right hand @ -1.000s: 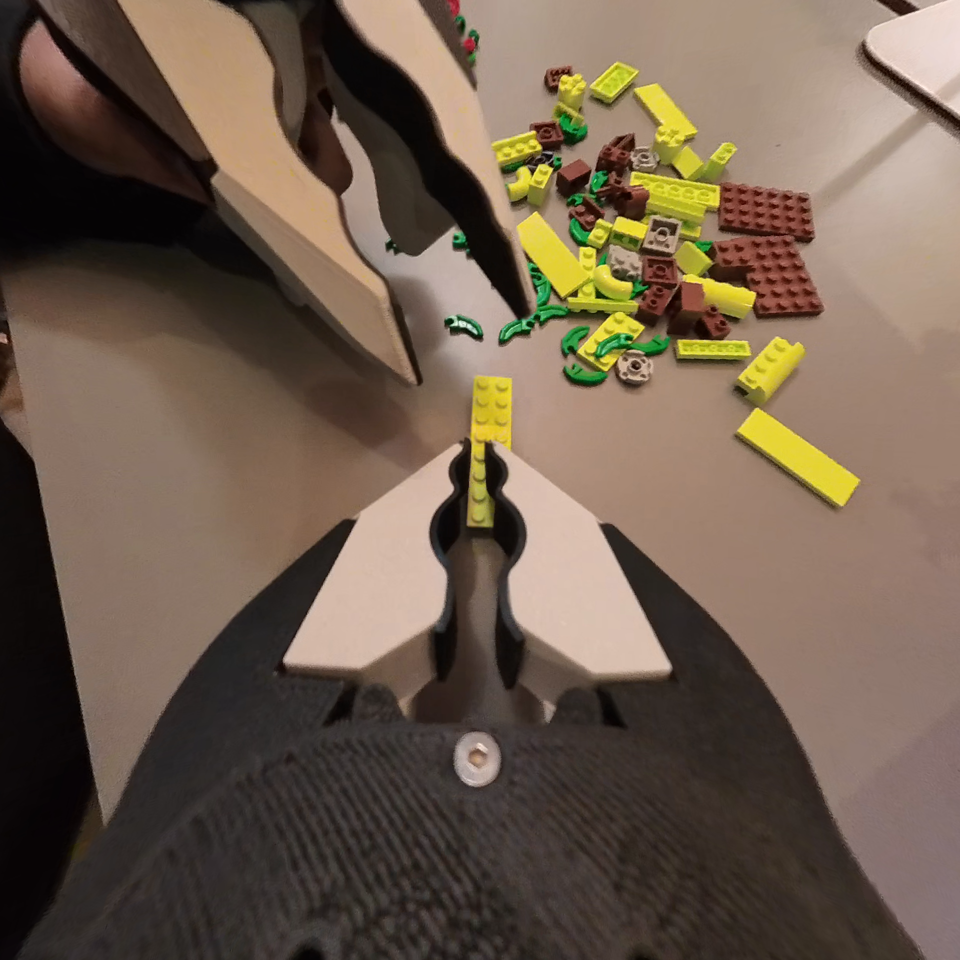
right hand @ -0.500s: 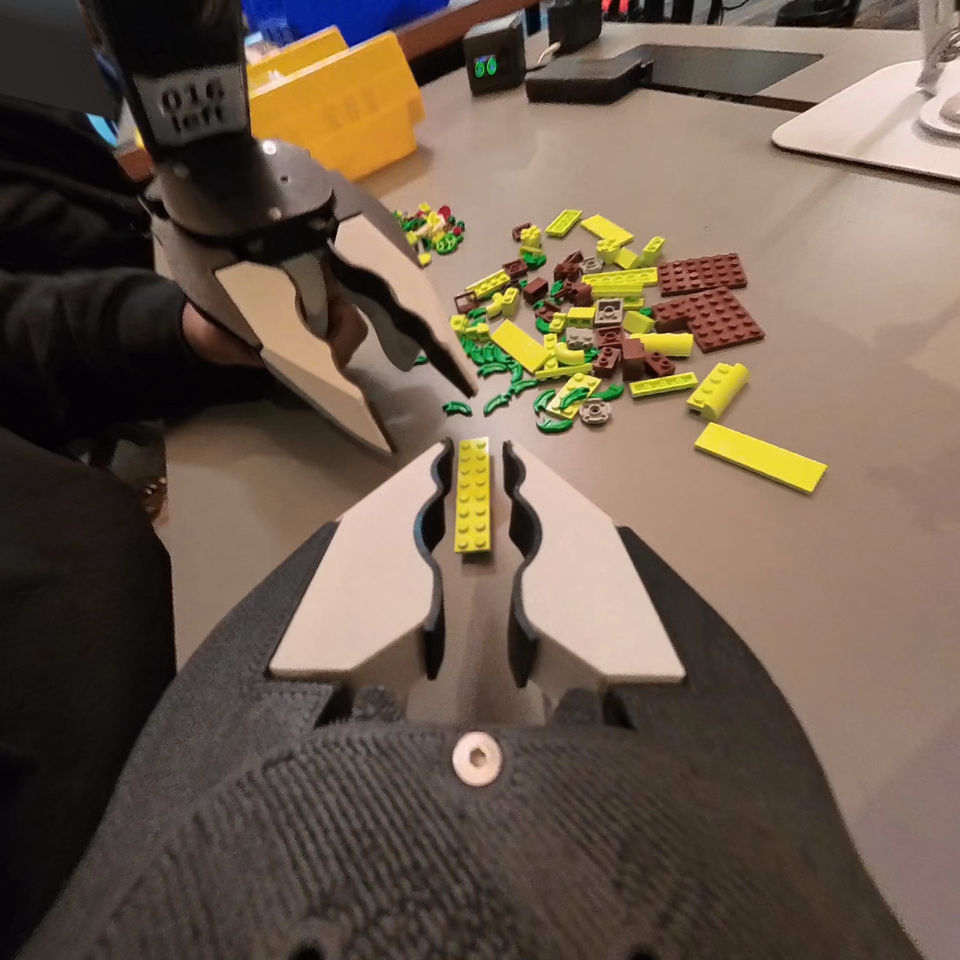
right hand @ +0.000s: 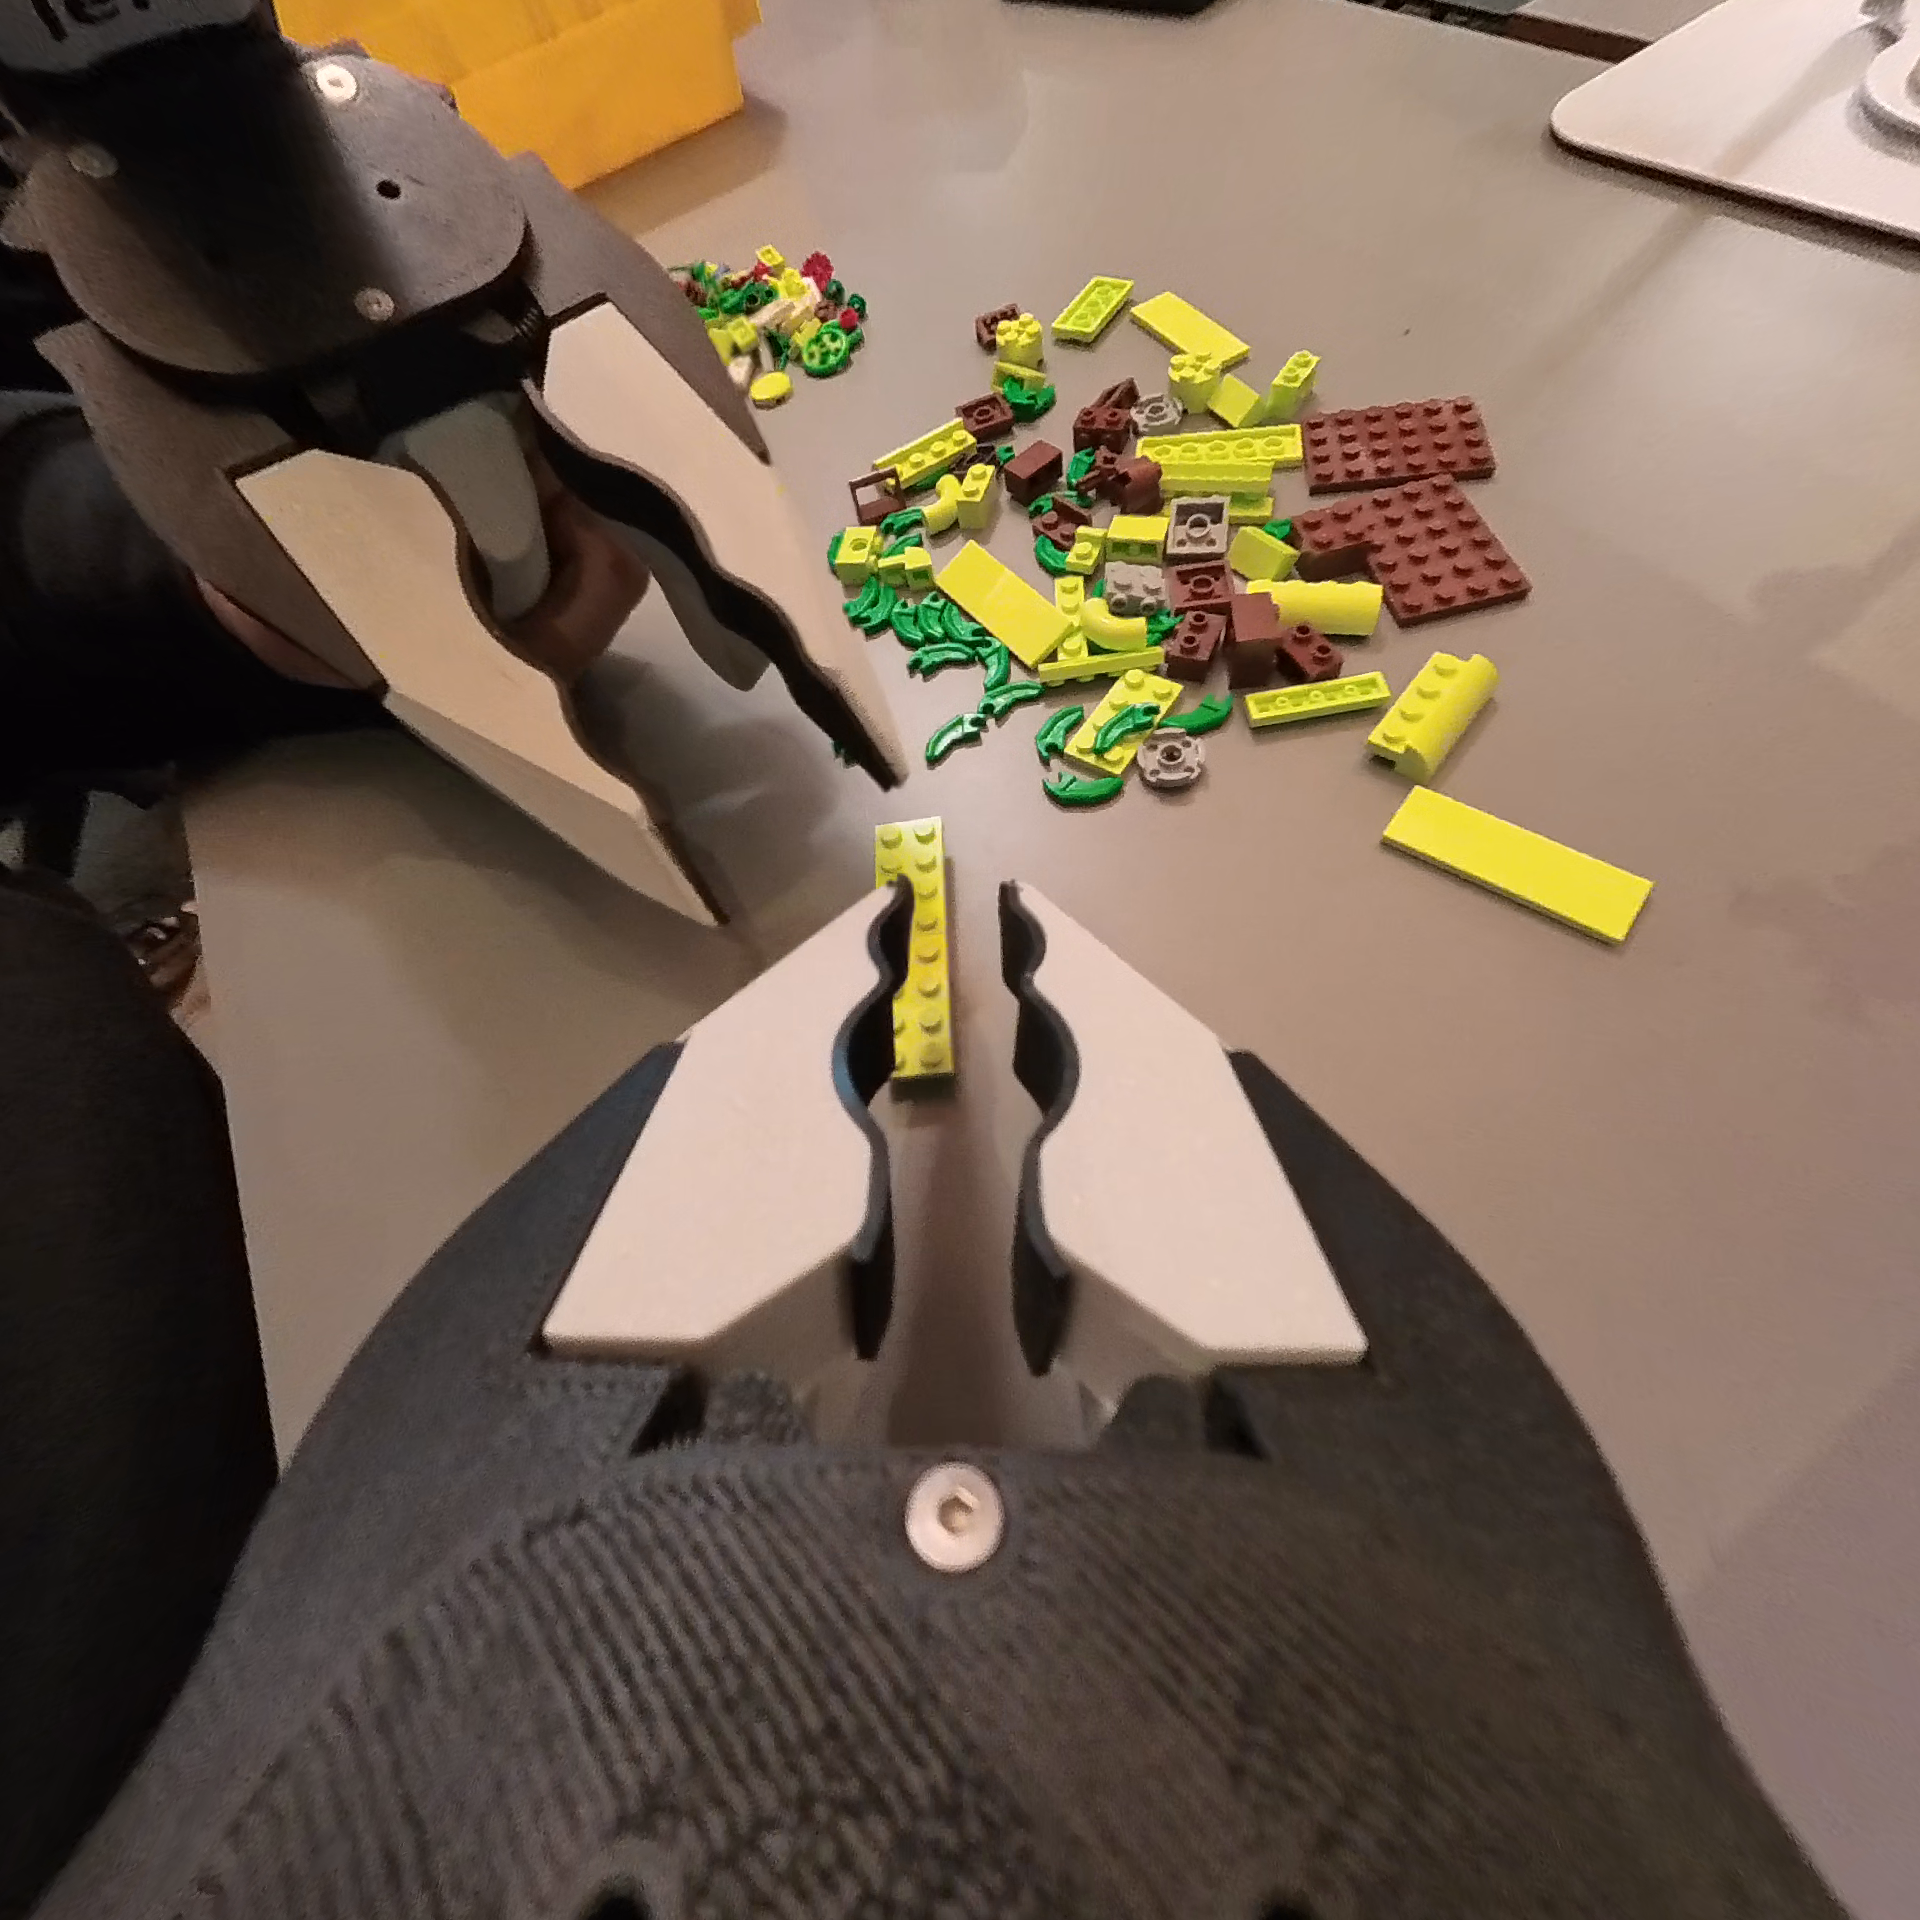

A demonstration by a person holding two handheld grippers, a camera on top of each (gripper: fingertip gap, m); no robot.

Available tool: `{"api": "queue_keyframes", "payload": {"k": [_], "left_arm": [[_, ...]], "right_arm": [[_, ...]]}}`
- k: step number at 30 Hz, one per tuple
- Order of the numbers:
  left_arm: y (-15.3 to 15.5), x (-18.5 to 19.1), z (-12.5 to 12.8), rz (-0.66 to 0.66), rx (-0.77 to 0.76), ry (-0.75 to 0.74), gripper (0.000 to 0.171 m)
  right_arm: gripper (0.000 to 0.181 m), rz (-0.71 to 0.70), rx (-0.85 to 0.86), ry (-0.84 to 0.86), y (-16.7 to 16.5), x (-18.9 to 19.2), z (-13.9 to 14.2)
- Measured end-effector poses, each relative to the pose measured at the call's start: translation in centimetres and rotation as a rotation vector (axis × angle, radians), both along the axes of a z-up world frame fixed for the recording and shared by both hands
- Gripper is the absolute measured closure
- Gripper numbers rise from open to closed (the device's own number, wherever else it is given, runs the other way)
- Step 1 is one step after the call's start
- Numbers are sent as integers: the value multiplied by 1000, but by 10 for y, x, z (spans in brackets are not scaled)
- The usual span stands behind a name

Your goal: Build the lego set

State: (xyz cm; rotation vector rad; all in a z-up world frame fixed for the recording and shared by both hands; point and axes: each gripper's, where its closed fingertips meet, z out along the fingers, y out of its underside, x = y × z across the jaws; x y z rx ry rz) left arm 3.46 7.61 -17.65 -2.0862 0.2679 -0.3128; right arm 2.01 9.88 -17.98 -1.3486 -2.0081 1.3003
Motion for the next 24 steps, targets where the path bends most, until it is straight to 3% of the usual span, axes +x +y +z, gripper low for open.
{"api": "queue_keyframes", "payload": {"k": [5, 9, 12, 14, 17, 20, 22, 24], "left_arm": [[3, -2, 3, 18, 29, 24, 132], [28, -32, 40, 141, 156, 39, 118], [62, -100, 86, 379, 218, 73, 106], [91, -154, 121, 504, 270, 117, 85], [130, -261, 164, 786, 343, 339, 76], [159, -336, 165, 1003, 255, 489, 73], [172, -358, 150, 1046, 174, 539, 73], [179, -359, 152, 1041, 227, 597, 75]], "right_arm": [[166, -27, -81, 19, 7, -1, 9], [166, -45, -90, 8, 10, -3, 7], [166, -41, -76, 1, 8, -4, 5], [166, -32, -64, -4, 7, -3, 4], [167, -20, -41, -3, 4, -2, 2], [168, -12, -23, 0, 2, -2, 1], [168, -6, -19, 8, 1, -1, 2], [168, 0, -23, 24, 1, 0, 5]]}}
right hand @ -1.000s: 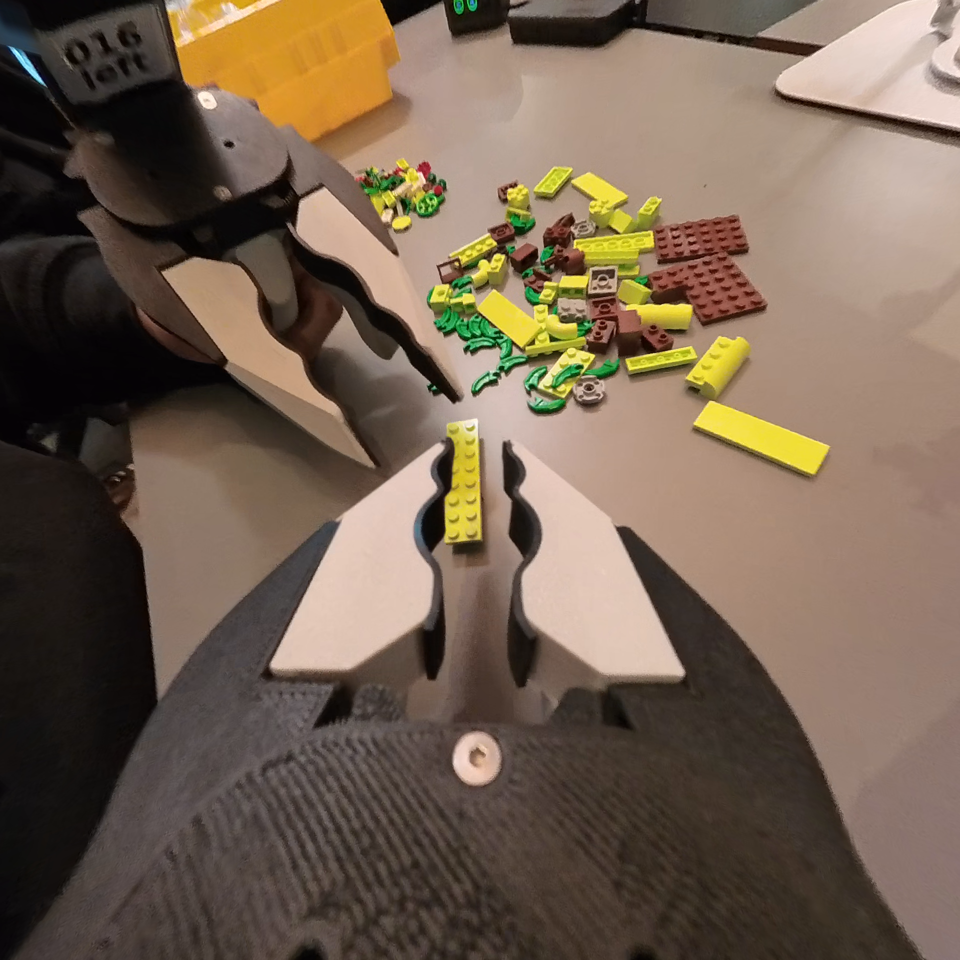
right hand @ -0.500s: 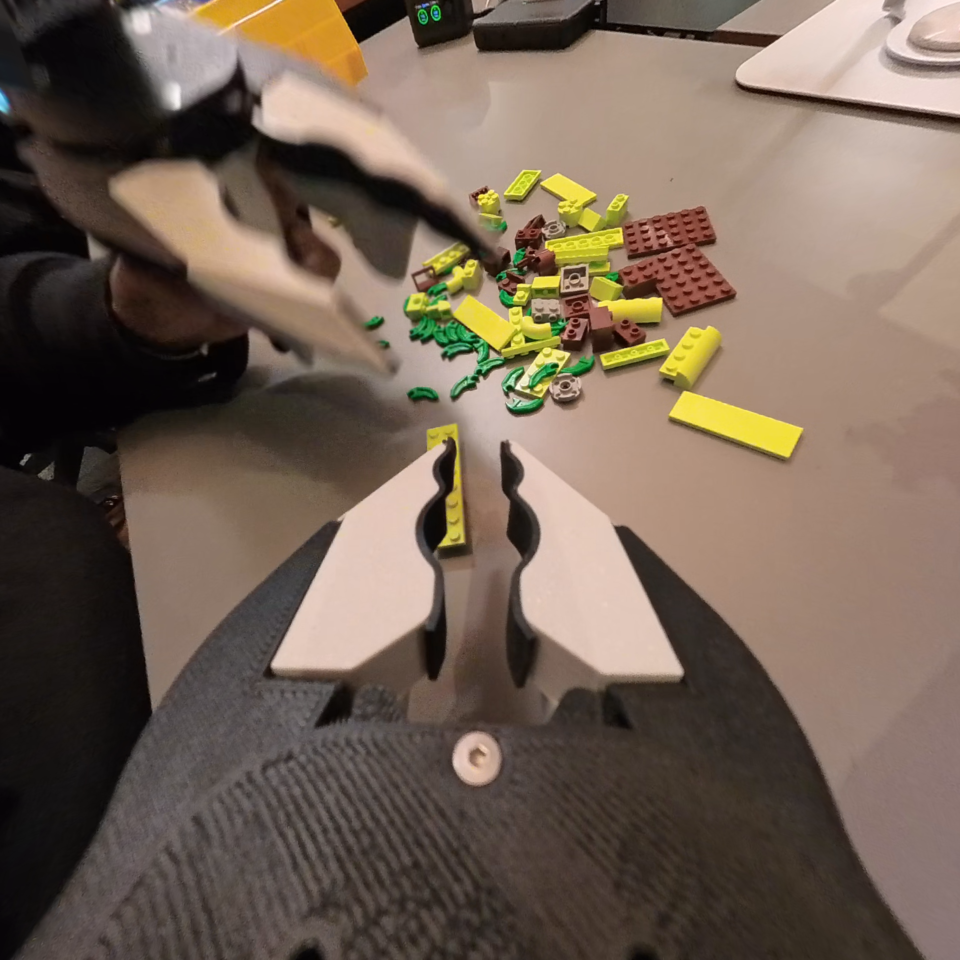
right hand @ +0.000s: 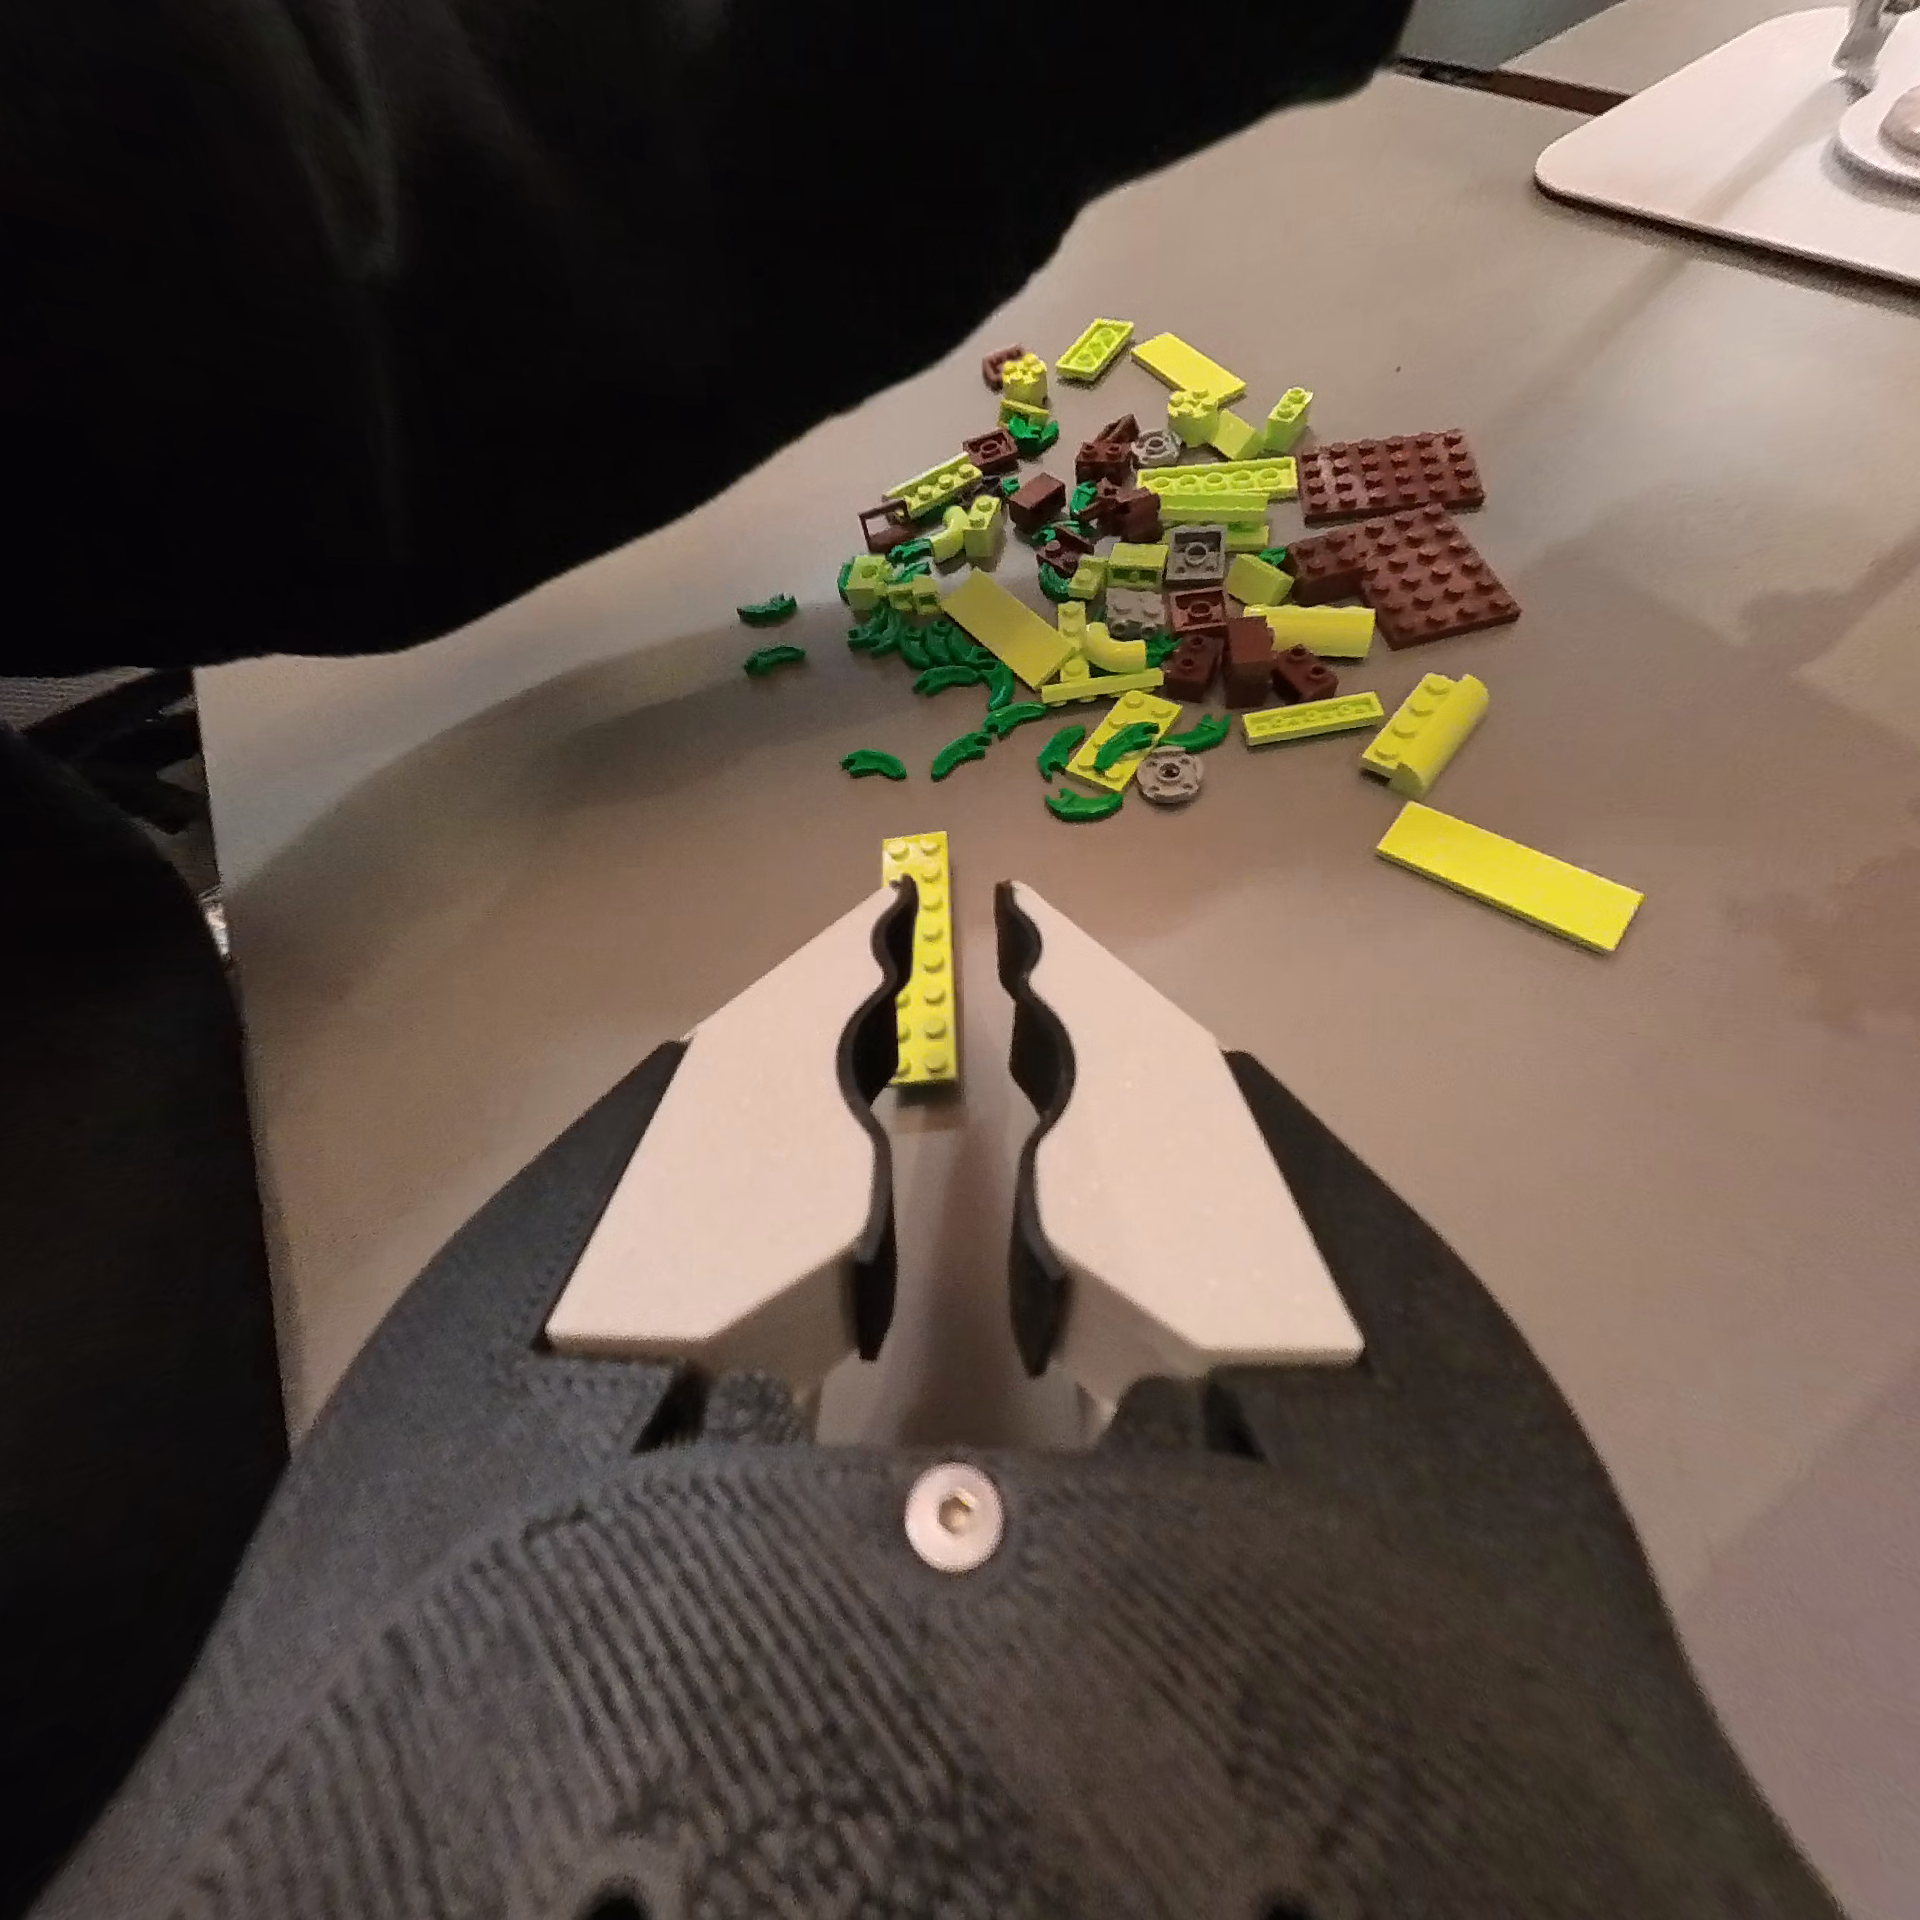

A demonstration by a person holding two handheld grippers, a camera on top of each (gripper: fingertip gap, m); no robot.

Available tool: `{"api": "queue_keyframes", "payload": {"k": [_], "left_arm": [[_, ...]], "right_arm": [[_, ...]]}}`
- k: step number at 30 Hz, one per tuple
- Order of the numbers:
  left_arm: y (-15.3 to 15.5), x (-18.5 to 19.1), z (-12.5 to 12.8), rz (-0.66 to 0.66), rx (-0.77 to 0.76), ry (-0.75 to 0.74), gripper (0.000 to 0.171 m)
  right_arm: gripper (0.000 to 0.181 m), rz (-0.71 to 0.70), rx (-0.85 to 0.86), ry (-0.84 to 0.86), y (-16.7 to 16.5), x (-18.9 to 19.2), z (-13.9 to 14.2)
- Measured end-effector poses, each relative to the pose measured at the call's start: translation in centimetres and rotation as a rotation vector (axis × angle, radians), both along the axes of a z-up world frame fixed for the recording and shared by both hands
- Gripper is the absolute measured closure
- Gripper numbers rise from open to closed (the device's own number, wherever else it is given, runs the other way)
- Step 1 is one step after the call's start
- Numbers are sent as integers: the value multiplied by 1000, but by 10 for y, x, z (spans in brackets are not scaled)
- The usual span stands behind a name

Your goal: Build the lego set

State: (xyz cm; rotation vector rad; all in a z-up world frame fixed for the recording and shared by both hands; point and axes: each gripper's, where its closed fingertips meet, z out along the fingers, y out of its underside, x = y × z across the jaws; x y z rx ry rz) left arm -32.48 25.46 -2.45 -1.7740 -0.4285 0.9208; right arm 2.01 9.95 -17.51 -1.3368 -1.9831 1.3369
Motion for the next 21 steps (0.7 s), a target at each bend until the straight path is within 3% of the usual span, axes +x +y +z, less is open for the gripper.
{"api": "queue_keyframes", "payload": {"k": [2, 10, 14, 17, 21], "left_arm": [[2, 2, 0, -15, 23, 56, 83], [-1, -1, -2, -36, 72, 35, 95], [-13, -9, 4, -32, 120, 9, 130], [-18, -12, 6, -29, 115, 6, 143], [-23, -13, 4, -31, 122, -48, 171]], "right_arm": [[168, -3, -3, 11, 0, 1, 2], [170, 2, -30, -51, 0, -1, -5], [171, -5, -29, -70, 1, -2, -8], [175, -18, -20, -60, 3, -5, -7], [178, -58, -8, 97, 8, -25, 28]]}}
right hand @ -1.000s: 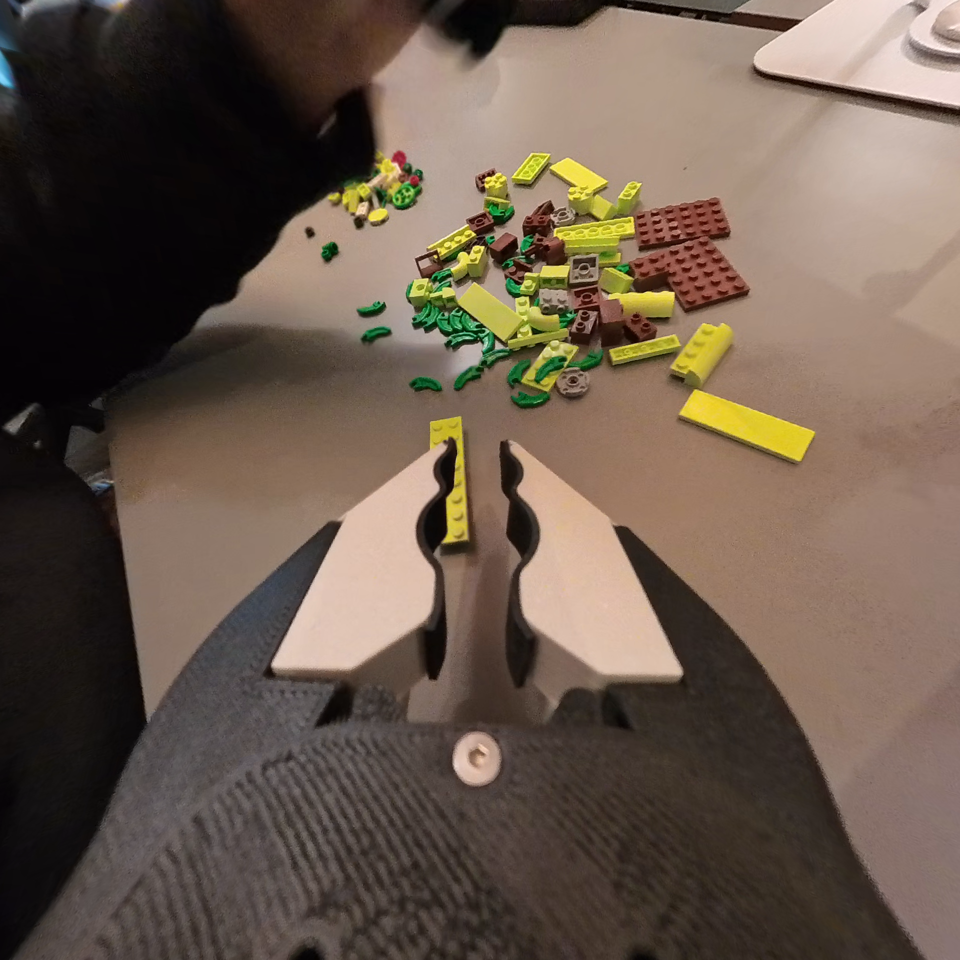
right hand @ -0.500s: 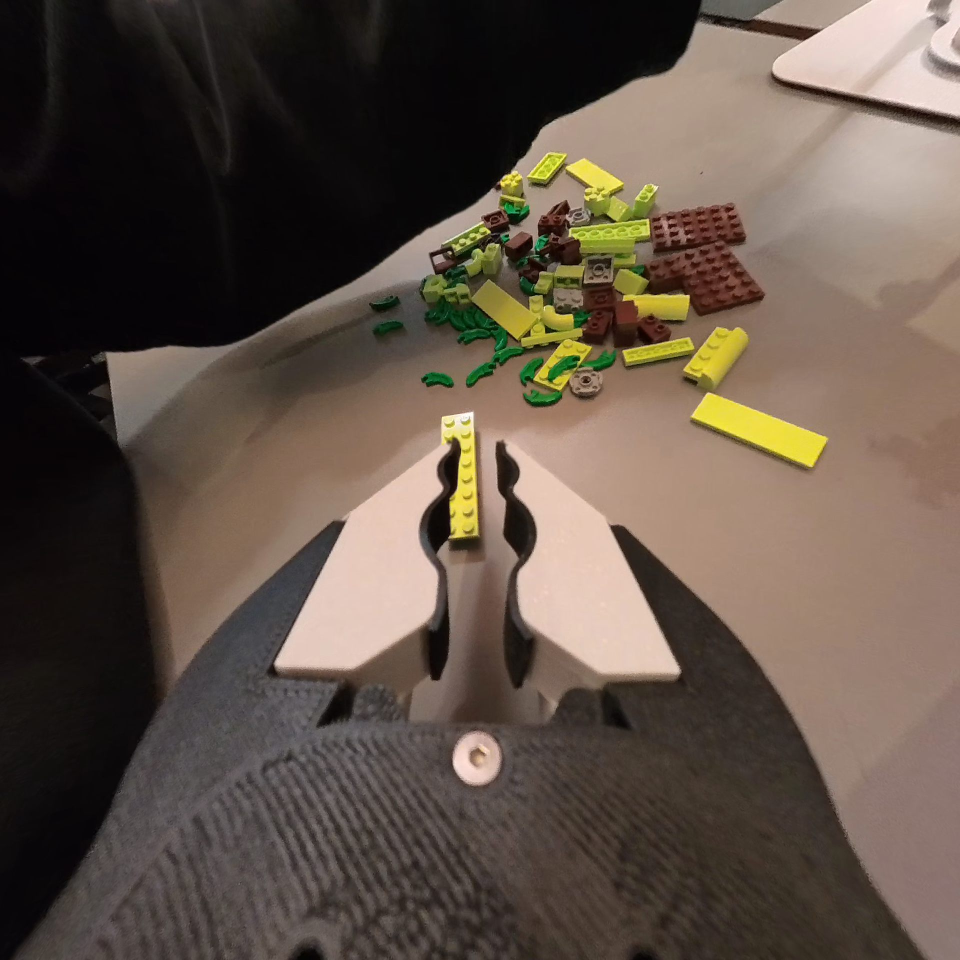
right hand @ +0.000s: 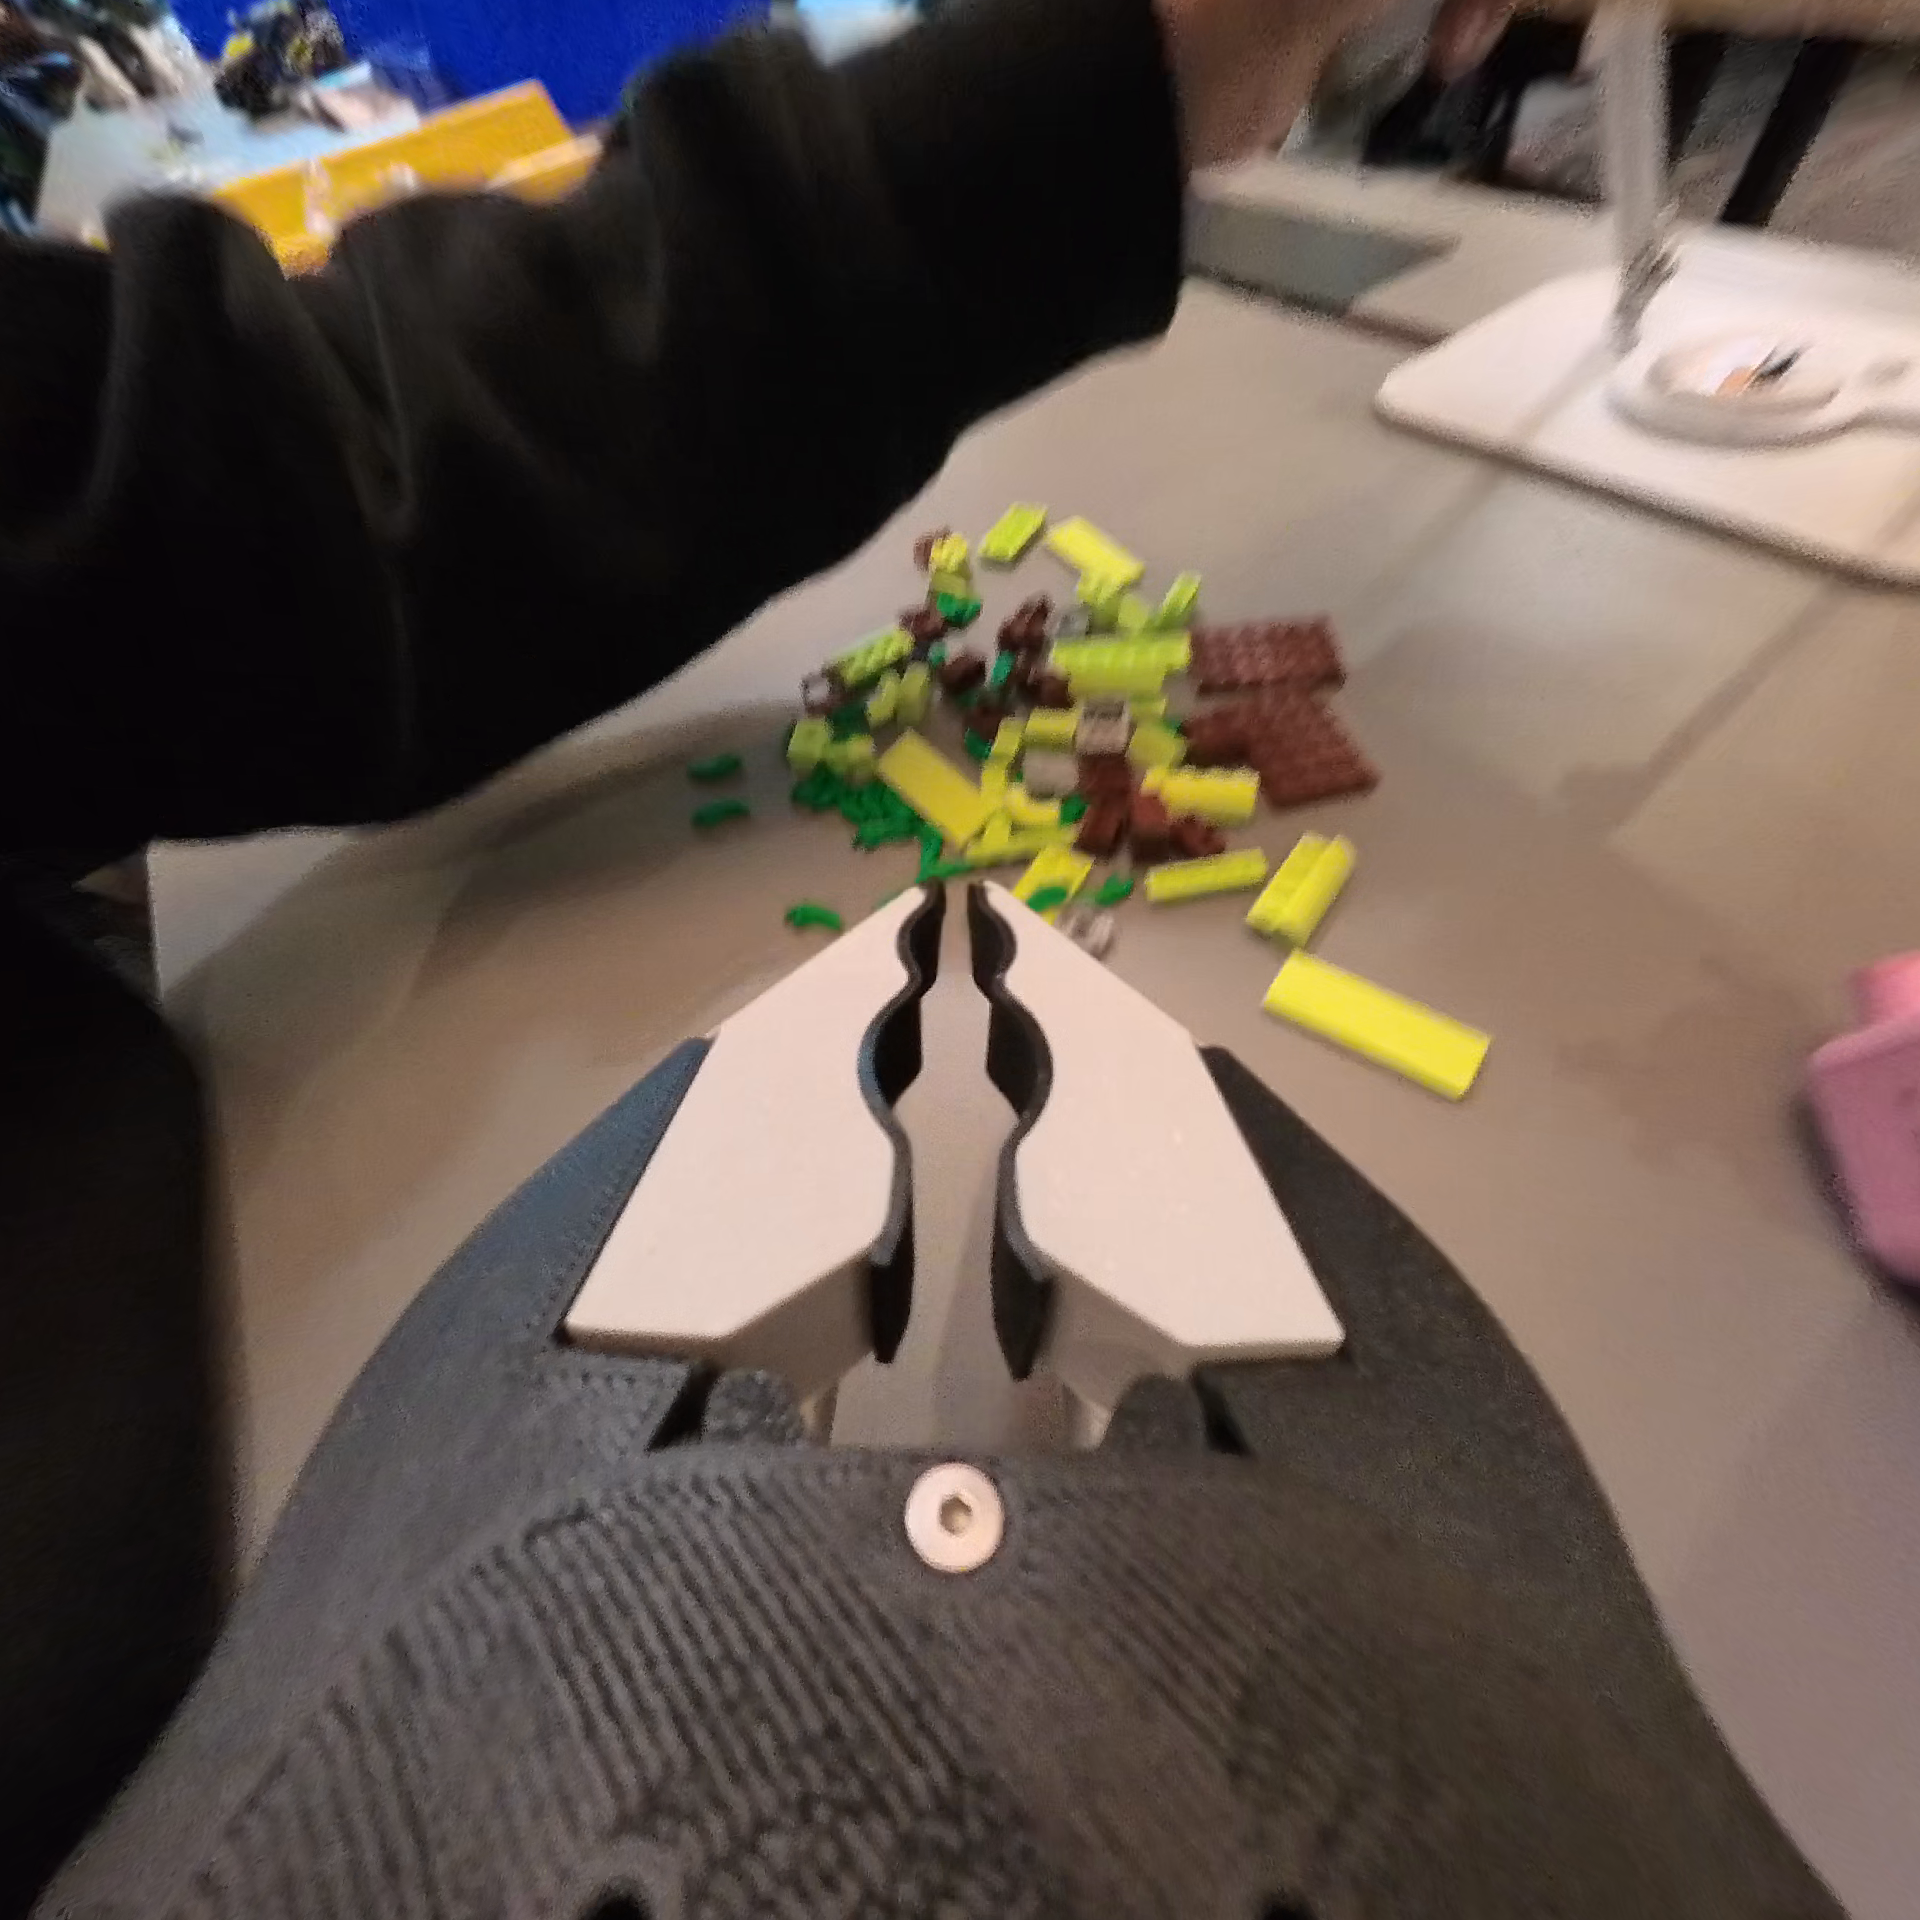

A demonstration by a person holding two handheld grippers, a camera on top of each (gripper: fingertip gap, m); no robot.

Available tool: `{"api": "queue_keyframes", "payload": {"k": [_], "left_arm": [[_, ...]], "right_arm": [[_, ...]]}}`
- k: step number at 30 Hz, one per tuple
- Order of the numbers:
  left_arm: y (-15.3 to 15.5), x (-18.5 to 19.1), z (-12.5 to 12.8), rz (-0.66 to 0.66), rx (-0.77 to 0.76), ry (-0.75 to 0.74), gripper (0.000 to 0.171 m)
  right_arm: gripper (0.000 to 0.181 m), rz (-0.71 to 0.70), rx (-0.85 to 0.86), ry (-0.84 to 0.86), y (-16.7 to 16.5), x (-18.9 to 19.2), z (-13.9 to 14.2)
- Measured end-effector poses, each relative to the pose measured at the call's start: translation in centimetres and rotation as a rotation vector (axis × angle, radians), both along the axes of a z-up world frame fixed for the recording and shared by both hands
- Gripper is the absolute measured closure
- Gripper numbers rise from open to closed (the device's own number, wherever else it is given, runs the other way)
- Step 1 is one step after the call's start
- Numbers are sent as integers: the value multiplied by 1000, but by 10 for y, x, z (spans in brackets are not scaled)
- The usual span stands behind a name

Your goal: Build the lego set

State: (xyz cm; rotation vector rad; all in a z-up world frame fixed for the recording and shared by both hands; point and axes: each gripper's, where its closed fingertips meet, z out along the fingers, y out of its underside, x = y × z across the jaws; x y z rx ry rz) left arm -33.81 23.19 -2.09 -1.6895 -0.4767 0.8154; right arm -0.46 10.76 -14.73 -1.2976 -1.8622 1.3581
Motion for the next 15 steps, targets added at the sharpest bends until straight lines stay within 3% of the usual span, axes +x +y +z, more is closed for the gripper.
{"api": "queue_keyframes", "payload": {"k": [2, 4, 5, 7, 10, 12, 15], "left_arm": [[-1, 7, -4, -50, 36, -87, 171], [5, 29, -4, -183, 83, -154, 123], [6, 37, -1, -207, 119, -168, 111], [4, 40, 6, -163, 163, -157, 94], [8, 38, 4, -57, 118, -150, 85], [16, 38, -1, -43, 83, -152, 83], [22, 34, -5, -35, 108, -158, 88]], "right_arm": [[173, -52, 39, 88, 9, -21, 34], [158, -153, 113, 211, 27, -53, 78], [150, -210, 162, 278, 37, -73, 99], [144, -326, 291, 365, 61, -113, 136], [144, -581, 476, 467, 119, -171, 176], [142, -677, 505, 450, 156, -204, 178], [136, -640, 418, 271, 177, -243, 146]]}}
